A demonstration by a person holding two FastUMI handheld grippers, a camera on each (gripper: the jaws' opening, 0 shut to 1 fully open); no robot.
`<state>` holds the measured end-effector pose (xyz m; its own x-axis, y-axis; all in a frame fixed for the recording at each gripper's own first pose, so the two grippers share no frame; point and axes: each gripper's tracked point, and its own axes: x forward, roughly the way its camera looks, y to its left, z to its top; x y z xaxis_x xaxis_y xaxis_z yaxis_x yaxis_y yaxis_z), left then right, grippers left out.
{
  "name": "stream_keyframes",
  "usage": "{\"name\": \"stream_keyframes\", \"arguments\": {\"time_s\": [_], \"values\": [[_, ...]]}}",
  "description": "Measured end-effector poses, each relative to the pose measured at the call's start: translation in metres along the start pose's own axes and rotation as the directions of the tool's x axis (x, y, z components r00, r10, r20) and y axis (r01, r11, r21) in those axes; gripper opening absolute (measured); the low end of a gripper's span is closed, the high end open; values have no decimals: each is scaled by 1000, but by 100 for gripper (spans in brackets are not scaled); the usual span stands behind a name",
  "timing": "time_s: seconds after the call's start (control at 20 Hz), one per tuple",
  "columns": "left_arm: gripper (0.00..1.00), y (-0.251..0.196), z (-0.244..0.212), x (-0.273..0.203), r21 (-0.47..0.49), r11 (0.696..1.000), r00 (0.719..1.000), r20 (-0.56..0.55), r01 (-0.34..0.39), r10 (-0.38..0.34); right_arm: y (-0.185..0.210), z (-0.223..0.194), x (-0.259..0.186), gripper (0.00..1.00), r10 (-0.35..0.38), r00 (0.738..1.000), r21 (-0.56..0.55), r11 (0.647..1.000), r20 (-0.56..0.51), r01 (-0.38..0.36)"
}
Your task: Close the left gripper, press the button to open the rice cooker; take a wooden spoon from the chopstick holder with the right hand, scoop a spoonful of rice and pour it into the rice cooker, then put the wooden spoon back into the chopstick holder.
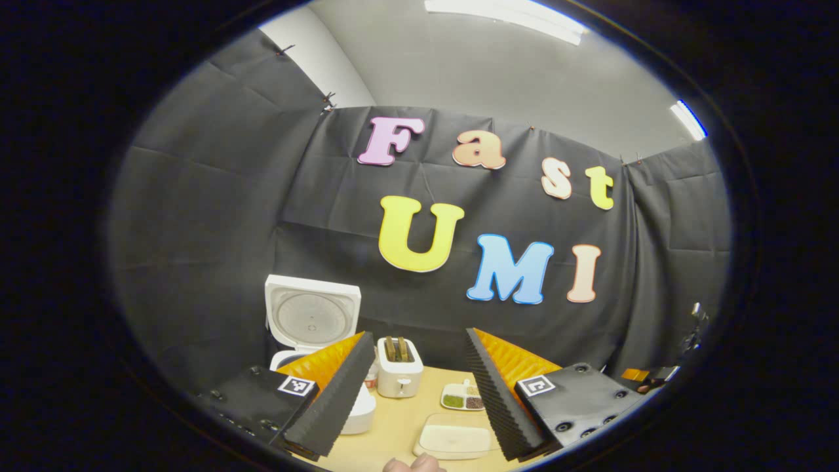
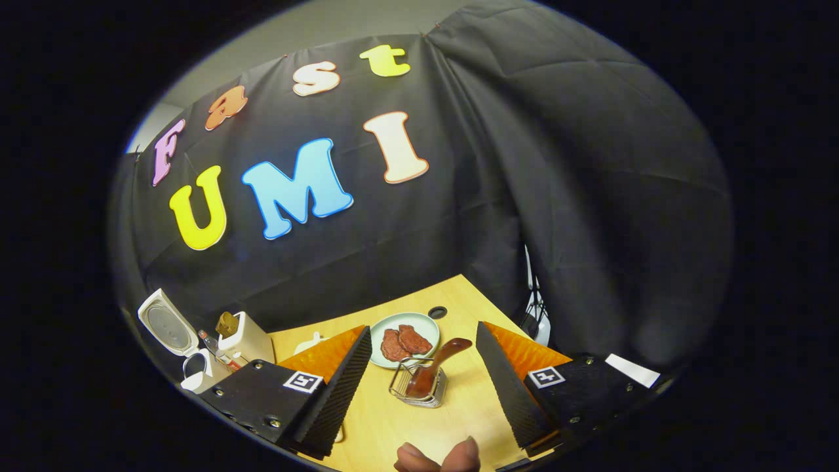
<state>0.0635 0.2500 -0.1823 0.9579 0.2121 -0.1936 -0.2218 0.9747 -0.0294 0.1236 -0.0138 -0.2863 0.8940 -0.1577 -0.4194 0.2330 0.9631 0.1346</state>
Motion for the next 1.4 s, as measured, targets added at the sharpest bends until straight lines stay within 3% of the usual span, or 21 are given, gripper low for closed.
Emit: {"name": "stream_keyframes", "arguments": {"time_s": [0.25, 0.35, 0.5, 0.55, 0.7, 0.9, 1.0, 1.1, 1.15, 1.25, 1.3, 1.35, 1.4], "values": [[93, 53, 29, 54, -20, 1000, 998, 61, 24, -22, 71, 49, -59, 98, 19, 991, -86, 996, 130, -7], [100, 73, 43, 77, -32, 999, 996, 89, 17, -15, 95, 58, -79, 100, 39, 984, -122, 992, 175, -18], [100, 109, 66, 113, -48, 998, 990, 139, -27, 34, 129, 69, -102, 98, 67, 975, -205, 978, 212, -23], [92, 119, 69, 126, -46, 998, 987, 149, -45, 52, 141, 69, -107, 98, 80, 973, -238, 971, 215, -27], [92, 145, 79, 159, -38, 995, 980, 176, -92, 97, 170, 75, -118, 98, 113, 969, -293, 955, 220, -45], [93, 183, 69, 207, -25, 984, 969, 171, -176, 178, 204, 62, -123, 98, 156, 971, -359, 930, 179, -83], [96, 203, 54, 234, -33, 975, 968, 119, -220, 222, 216, 57, -124, 100, 174, 971, -380, 920, 166, -100], [92, 220, 33, 261, -31, 966, 965, 59, -256, 257, 226, 49, -125, 98, 186, 971, -409, 906, 153, -109], [96, 226, 22, 273, -21, 962, 962, 25, -272, 273, 231, 46, -126, 97, 193, 971, -425, 898, 141, -117], [92, 239, -3, 288, 6, 954, 954, -37, -299, 299, 238, 42, -127, 95, 202, 971, -434, 892, 128, -128], [92, 238, -9, 302, 19, 952, 951, -46, -305, 305, 240, 42, -127, 95, 204, 971, -432, 892, 125, -132], [100, 238, -8, 309, 25, 952, 952, -37, -304, 305, 243, 41, -127, 95, 205, 971, -435, 890, 119, -135], [96, 239, -2, 315, 28, 953, 953, -18, -301, 301, 243, 38, -124, 95, 203, 973, -441, 887, 110, -135]]}}
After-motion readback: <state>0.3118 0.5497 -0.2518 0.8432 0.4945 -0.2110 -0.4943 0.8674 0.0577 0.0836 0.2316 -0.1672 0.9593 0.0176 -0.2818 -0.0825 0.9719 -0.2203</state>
